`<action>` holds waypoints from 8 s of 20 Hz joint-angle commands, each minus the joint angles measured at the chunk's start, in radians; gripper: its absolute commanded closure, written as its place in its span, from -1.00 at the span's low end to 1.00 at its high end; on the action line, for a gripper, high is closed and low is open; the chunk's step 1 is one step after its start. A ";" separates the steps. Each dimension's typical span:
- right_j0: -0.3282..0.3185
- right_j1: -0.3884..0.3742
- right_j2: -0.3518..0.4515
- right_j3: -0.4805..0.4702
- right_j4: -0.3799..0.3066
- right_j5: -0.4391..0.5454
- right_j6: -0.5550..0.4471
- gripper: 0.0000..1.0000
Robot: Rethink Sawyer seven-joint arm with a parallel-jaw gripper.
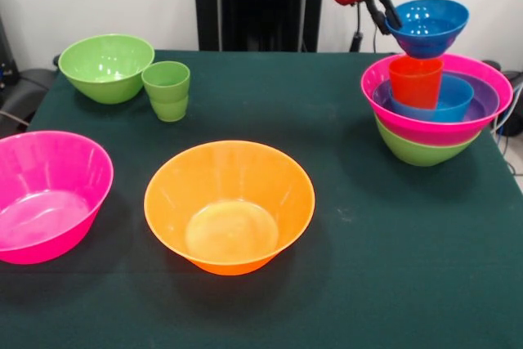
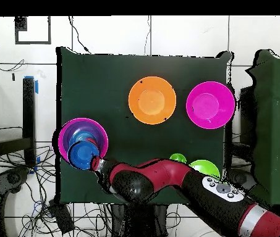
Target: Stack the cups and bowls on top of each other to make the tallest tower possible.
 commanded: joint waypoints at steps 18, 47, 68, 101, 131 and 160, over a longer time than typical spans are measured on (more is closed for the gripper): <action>0.008 0.090 -0.067 -0.057 -0.098 -0.050 -0.002 1.00; 0.043 0.149 -0.129 -0.110 -0.156 -0.115 0.009 1.00; -0.051 -0.042 0.029 0.008 -0.017 0.031 0.019 1.00; 0.035 0.107 -0.065 -0.111 -0.066 -0.036 0.003 1.00; 0.022 0.098 -0.074 -0.132 -0.084 -0.023 -0.022 1.00; 0.054 -0.092 -0.106 -0.022 0.008 -0.027 0.087 -1.00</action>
